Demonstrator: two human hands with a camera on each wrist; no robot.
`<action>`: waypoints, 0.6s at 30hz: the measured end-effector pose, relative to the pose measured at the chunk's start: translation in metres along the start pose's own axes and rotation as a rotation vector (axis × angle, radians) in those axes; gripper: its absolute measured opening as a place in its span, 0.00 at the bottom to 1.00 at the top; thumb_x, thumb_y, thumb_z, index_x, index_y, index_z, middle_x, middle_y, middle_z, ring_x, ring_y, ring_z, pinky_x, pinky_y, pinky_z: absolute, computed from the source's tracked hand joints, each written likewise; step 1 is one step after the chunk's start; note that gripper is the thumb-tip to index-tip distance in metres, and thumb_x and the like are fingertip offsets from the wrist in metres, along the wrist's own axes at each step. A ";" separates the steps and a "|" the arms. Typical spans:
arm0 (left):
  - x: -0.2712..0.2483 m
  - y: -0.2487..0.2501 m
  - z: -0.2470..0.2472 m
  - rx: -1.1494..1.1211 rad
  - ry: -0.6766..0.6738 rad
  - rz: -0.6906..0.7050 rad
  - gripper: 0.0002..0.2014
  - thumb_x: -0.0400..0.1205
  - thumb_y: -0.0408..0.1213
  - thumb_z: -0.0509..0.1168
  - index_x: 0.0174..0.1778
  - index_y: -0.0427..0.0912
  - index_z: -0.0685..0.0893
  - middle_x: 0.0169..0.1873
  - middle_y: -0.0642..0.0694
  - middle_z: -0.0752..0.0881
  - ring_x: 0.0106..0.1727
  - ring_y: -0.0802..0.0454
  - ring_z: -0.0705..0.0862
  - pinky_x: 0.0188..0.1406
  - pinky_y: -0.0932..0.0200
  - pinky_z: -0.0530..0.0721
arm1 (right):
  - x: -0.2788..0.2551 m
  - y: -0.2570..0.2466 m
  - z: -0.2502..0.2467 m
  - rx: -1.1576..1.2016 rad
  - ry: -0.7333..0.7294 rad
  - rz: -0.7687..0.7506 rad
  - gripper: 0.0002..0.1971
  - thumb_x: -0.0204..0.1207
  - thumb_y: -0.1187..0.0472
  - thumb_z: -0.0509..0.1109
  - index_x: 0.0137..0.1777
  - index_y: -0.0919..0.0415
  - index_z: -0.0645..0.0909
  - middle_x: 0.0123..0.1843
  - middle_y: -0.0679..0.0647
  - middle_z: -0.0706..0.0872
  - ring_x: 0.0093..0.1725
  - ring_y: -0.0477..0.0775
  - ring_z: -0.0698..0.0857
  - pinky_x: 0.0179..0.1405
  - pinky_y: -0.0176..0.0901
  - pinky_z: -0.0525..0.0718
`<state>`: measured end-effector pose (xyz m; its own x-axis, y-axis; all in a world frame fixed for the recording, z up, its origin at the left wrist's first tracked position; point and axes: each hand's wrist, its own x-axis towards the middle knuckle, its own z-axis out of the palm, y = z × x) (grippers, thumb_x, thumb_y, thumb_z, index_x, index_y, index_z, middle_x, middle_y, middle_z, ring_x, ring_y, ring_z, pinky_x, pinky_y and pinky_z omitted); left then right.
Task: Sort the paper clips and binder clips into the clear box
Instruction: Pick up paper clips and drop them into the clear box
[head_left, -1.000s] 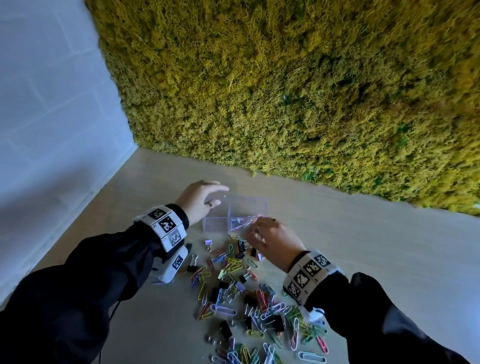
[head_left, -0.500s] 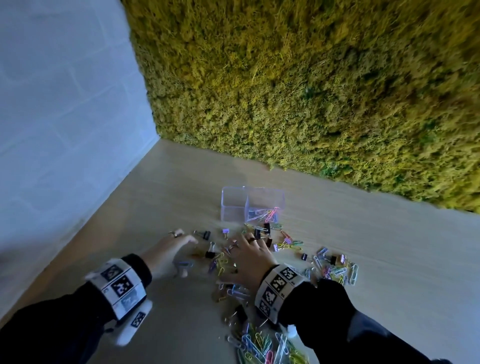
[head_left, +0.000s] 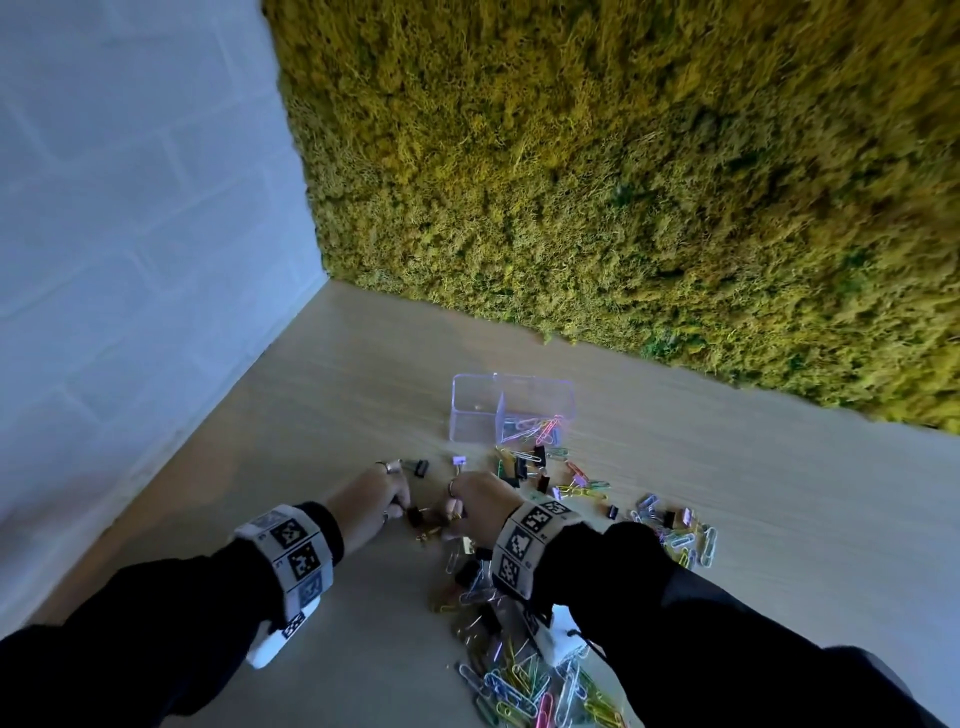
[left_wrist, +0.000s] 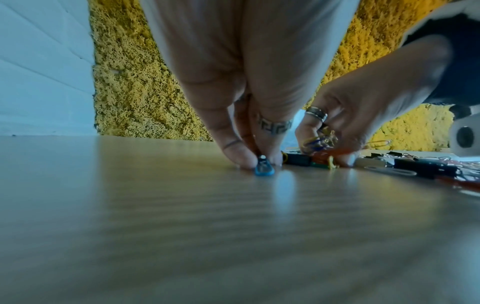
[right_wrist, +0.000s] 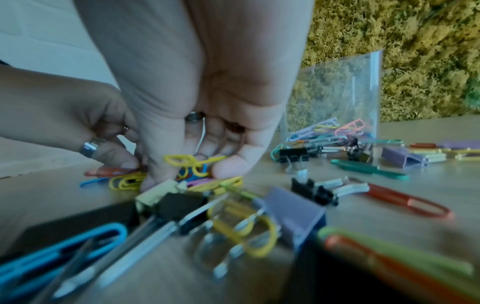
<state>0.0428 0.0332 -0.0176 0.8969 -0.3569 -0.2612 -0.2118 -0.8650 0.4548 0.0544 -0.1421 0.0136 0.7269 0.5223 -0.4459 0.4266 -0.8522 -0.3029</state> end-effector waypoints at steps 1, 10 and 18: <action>0.000 0.001 0.000 -0.001 -0.005 -0.009 0.07 0.79 0.30 0.63 0.49 0.32 0.83 0.51 0.41 0.79 0.53 0.43 0.80 0.51 0.58 0.74 | 0.000 0.000 0.000 -0.026 -0.006 0.005 0.19 0.72 0.57 0.72 0.57 0.71 0.78 0.59 0.65 0.83 0.60 0.61 0.81 0.56 0.47 0.78; -0.006 -0.004 -0.003 -0.111 0.021 -0.017 0.06 0.77 0.25 0.59 0.44 0.37 0.80 0.40 0.43 0.79 0.43 0.39 0.83 0.42 0.52 0.82 | -0.013 0.020 -0.014 0.291 0.063 0.016 0.12 0.75 0.61 0.69 0.54 0.68 0.82 0.46 0.53 0.87 0.42 0.47 0.83 0.39 0.28 0.76; -0.011 -0.008 -0.013 -0.489 0.146 -0.098 0.18 0.74 0.16 0.61 0.32 0.47 0.79 0.30 0.54 0.80 0.29 0.67 0.80 0.31 0.80 0.73 | -0.041 0.061 -0.004 0.750 0.203 0.057 0.30 0.63 0.38 0.72 0.40 0.70 0.79 0.32 0.59 0.79 0.33 0.55 0.76 0.36 0.51 0.74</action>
<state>0.0398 0.0489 -0.0074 0.9556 -0.1993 -0.2171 0.0509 -0.6138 0.7878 0.0522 -0.2157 0.0166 0.8522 0.4007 -0.3366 -0.0397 -0.5919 -0.8051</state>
